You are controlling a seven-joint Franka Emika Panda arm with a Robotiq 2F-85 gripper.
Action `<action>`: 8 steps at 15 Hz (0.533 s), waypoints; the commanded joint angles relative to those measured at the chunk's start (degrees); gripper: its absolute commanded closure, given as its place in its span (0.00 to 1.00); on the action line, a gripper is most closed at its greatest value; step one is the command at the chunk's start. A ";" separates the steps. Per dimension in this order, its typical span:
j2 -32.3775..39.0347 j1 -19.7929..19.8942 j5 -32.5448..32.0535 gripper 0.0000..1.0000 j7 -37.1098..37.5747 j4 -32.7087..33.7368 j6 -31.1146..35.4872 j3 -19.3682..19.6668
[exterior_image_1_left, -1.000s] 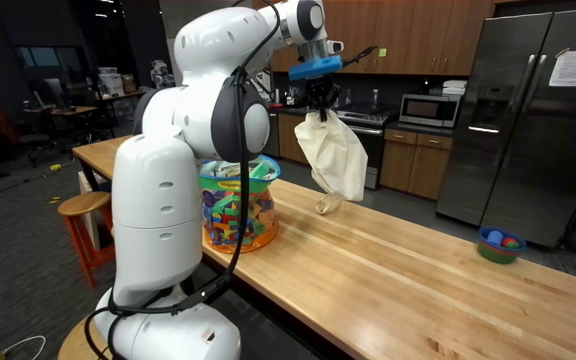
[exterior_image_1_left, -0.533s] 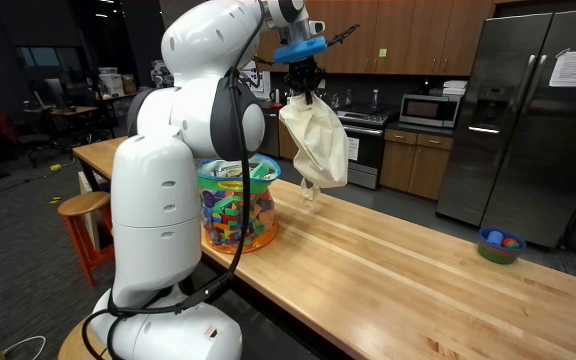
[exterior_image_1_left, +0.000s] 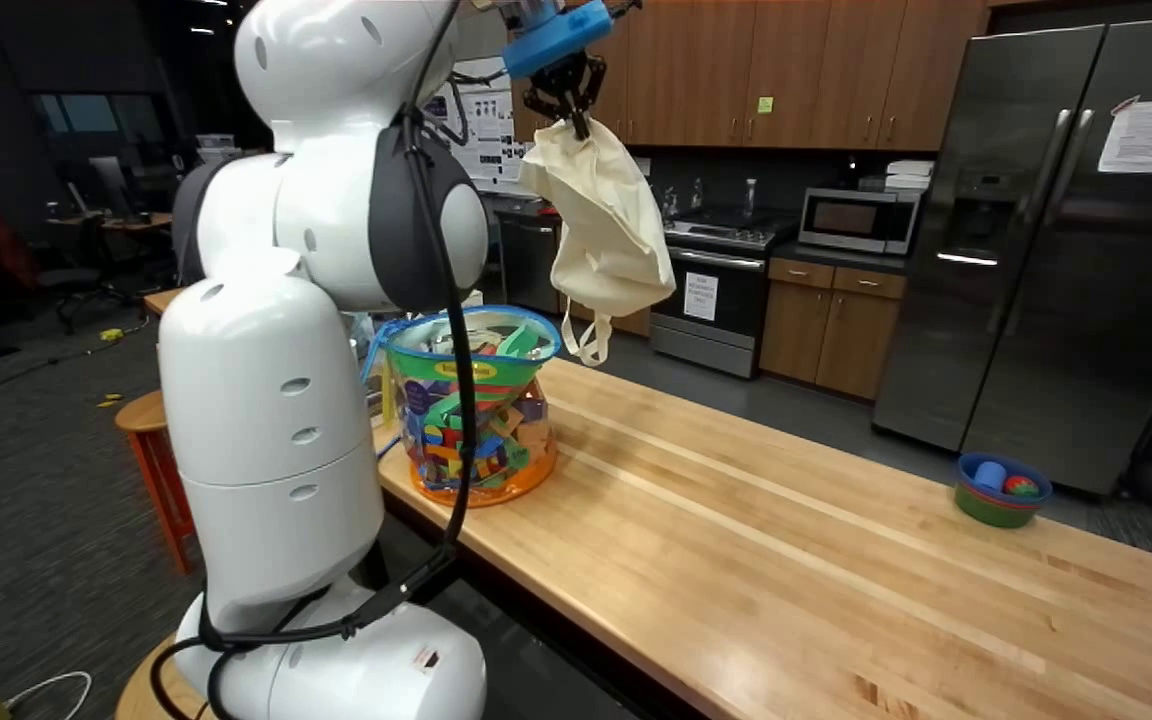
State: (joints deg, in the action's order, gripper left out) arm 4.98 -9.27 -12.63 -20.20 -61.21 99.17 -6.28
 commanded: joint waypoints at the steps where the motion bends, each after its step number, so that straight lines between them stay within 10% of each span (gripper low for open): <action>1: -7.79 -1.91 -1.49 0.99 -2.44 -11.88 7.15 -2.00; 8: -14.11 -5.34 2.78 0.99 -7.24 -35.60 16.92 -5.40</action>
State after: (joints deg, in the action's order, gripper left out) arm -3.86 -14.37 -12.25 -24.54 -85.60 111.08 -12.01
